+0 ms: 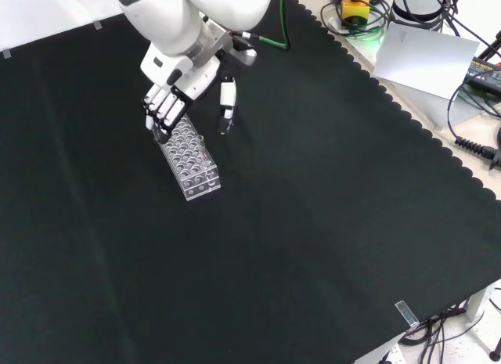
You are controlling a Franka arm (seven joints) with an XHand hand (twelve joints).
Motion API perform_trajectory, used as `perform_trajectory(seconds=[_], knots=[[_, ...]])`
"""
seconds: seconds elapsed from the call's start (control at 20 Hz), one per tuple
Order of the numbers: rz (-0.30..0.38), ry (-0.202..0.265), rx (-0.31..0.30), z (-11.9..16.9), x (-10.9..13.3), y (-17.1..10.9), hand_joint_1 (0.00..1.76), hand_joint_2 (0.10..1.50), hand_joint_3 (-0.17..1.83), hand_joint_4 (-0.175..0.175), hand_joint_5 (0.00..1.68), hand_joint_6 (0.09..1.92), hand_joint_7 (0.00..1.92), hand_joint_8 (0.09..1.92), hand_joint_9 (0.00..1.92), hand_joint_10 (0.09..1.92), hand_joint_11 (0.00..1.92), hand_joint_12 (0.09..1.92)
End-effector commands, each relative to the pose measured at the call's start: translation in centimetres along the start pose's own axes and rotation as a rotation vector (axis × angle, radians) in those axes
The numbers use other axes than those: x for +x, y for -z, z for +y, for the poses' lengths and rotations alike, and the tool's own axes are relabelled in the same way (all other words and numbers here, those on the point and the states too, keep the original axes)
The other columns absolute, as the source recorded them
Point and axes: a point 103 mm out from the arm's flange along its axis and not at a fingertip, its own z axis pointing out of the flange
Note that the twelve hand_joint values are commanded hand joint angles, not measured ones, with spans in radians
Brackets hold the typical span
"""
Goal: Pick up the test tube.
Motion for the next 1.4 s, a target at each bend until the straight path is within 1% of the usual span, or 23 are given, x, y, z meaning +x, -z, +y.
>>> perform_trajectory(seconds=[0.05, 0.15, 0.3, 0.55, 0.8, 0.95, 1.2, 1.4], knots=[[-0.046, 0.010, 0.026, 1.3, 0.7, -1.4, 0.58, 0.92, 0.16, -0.069, 0.26, 0.09, 0.21, 0.80, 0.00, 0.74, 0.00, 1.15], [-0.053, 0.013, 0.031, 1.2, 0.7, -1.7, 0.58, 0.92, 0.17, -0.070, 0.28, 0.09, 0.27, 0.83, 0.01, 0.81, 0.00, 1.17], [-0.062, 0.008, 0.041, 1.1, 0.4, -2.0, 0.59, 0.91, 0.18, -0.073, 0.29, 0.09, 0.33, 0.85, 0.04, 0.86, 0.00, 1.20], [-0.086, 0.006, 0.049, 0.9, 0.4, -2.4, 0.60, 0.91, 0.18, -0.076, 0.31, 0.09, 0.38, 0.88, 0.07, 0.87, 0.00, 1.22], [-0.091, 0.005, 0.042, 0.8, 0.5, -2.8, 0.61, 0.91, 0.19, -0.078, 0.34, 0.09, 0.44, 0.89, 0.12, 0.88, 0.00, 1.24], [-0.091, -0.002, 0.028, 0.9, 0.5, -3.0, 0.62, 0.90, 0.21, -0.079, 0.38, 0.09, 0.52, 0.89, 0.19, 0.87, 0.00, 1.27], [-0.098, -0.020, 0.004, 1.3, 0.5, -3.0, 0.67, 0.88, 0.25, -0.084, 0.48, 0.09, 0.69, 0.91, 0.36, 0.85, 0.00, 1.40], [-0.097, -0.033, -0.009, 1.7, 0.4, -2.8, 0.70, 0.86, 0.29, -0.085, 0.53, 0.09, 0.78, 0.93, 0.47, 0.83, 0.00, 1.47]])
